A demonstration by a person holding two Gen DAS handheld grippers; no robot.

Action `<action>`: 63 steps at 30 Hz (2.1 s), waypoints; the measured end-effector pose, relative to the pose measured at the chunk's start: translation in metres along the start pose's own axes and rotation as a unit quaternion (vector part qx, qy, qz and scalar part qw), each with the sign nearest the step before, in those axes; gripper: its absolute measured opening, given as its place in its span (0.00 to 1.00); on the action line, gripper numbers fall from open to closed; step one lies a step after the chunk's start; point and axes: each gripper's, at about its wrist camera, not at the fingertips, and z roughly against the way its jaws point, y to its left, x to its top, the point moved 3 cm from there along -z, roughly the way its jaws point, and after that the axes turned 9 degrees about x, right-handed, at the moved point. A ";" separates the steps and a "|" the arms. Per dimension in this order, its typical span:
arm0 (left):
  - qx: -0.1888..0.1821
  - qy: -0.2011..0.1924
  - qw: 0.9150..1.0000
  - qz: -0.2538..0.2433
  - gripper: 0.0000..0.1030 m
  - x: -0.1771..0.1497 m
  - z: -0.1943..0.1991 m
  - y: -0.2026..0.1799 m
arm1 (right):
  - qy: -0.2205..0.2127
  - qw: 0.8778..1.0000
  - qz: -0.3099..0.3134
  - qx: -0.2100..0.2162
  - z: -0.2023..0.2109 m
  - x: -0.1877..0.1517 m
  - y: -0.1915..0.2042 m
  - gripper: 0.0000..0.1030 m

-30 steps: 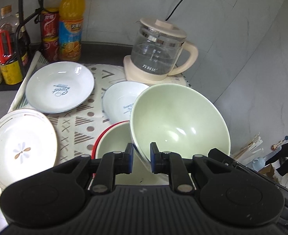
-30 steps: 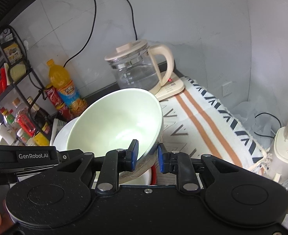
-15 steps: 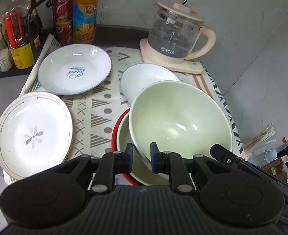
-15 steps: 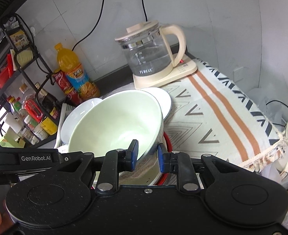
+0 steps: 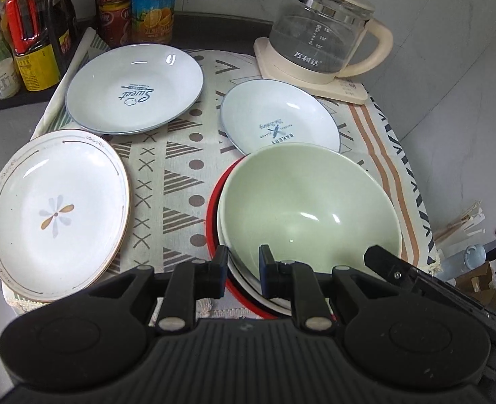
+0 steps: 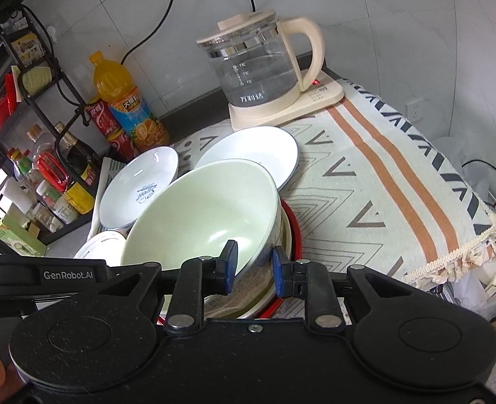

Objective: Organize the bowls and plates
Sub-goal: 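Open both grippers to release the small bowl onto the stack, then move both grippers past the flower plate to the 'Sweet' plate's rim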

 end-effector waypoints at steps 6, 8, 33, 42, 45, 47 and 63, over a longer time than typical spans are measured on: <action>0.003 -0.003 1.000 -0.001 0.18 0.008 -0.001 0.002 | 0.016 1.000 0.005 0.002 -0.007 -0.003 0.000 0.27; 0.005 -0.004 1.000 0.002 0.19 0.011 0.001 0.003 | 0.018 1.000 0.004 0.004 -0.007 -0.002 0.000 0.28; 0.028 -0.024 0.999 0.038 0.70 0.000 0.027 0.052 | 0.017 0.999 0.025 -0.017 0.008 -0.007 0.017 0.64; 0.046 -0.016 0.996 0.071 0.73 -0.002 0.033 0.086 | 0.021 0.999 0.044 0.004 0.006 -0.004 0.045 0.81; 0.055 -0.019 0.996 0.066 0.74 -0.003 0.035 0.096 | 0.022 0.999 0.044 0.005 0.003 -0.003 0.053 0.92; 0.058 -0.017 0.996 0.065 0.74 -0.003 0.034 0.105 | 0.021 0.999 0.046 0.012 0.000 -0.004 0.059 0.95; 0.025 0.004 1.000 0.017 0.74 0.017 0.018 0.172 | 0.021 0.999 0.035 -0.032 -0.028 -0.017 0.117 0.96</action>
